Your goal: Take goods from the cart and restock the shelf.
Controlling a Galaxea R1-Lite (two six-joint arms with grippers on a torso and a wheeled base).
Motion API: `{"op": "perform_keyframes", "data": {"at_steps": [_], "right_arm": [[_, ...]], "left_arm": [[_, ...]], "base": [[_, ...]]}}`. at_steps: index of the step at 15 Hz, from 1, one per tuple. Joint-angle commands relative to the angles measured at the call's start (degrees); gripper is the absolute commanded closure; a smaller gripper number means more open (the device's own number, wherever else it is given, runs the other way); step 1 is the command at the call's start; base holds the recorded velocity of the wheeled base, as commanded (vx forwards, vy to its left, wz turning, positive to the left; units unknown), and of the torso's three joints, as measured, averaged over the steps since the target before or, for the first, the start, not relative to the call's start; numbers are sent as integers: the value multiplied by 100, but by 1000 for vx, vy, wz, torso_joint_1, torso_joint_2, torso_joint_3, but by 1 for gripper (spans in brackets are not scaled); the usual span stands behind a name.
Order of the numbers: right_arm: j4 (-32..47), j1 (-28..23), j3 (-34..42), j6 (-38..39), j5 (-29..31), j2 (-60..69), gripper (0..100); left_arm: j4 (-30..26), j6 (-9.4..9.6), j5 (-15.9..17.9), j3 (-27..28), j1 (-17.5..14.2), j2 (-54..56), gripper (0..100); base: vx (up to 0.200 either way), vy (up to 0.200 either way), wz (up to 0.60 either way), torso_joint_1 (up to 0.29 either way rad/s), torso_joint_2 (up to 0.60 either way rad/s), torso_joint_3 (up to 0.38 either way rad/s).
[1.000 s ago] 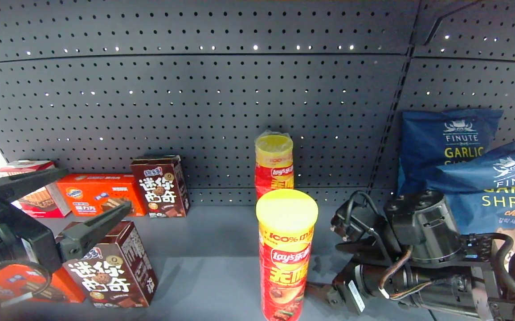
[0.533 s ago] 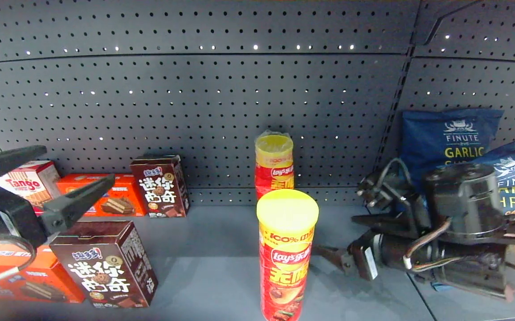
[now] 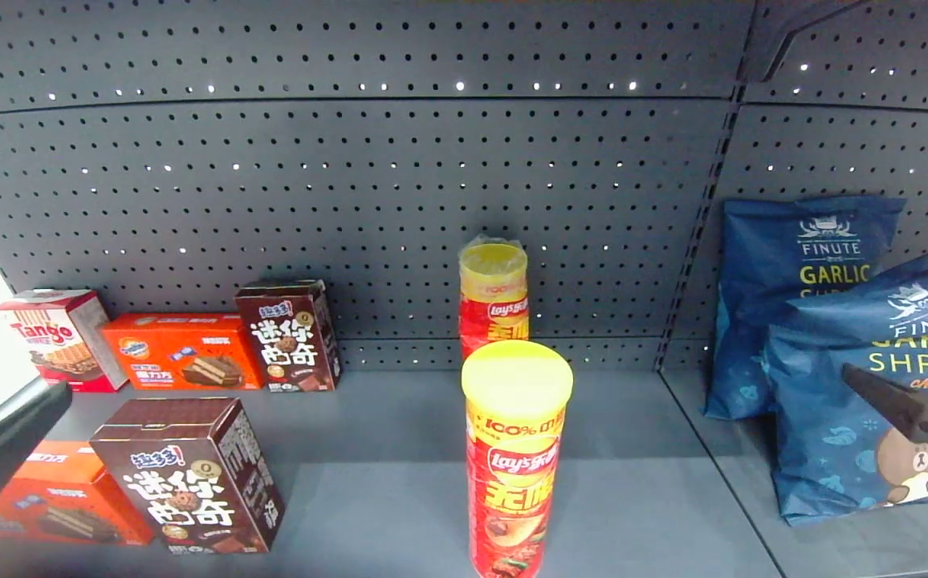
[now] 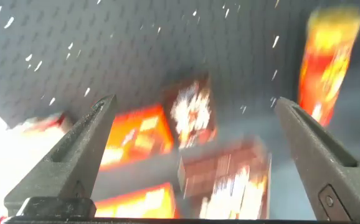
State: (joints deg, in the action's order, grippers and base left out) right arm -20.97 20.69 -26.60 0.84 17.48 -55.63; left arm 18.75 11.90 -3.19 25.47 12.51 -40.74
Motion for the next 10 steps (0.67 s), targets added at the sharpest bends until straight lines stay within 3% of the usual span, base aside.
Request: {"op": "perform_keyframes", "data": {"at_steps": [1,3,5,9,10], "right_arm": [[-13,-241,1175,171,484,1528,0],[31,-575,1517,224,555,2135,0],[190,-900,1825,224,546,2653,0],[1341,-1998,2484,206,458,4446,0],[2035,-2288,2537,232,414,5308,0]], "left_arm": [[-1145,331,-120,-789,-11,1886,0],[-2323,366,-120,-833,-20,2852,0],[-3026,375,-120,-868,-29,3441,0],[-3053,392,-138,-1351,-29,3608,0],[-2815,392,-146,-1536,-29,3608,0]], "base": [[0,0,0,0,0,0],[0,0,0,0,0,0],[0,0,0,0,0,0],[0,0,0,0,0,0],[0,0,0,0,0,0]]}}
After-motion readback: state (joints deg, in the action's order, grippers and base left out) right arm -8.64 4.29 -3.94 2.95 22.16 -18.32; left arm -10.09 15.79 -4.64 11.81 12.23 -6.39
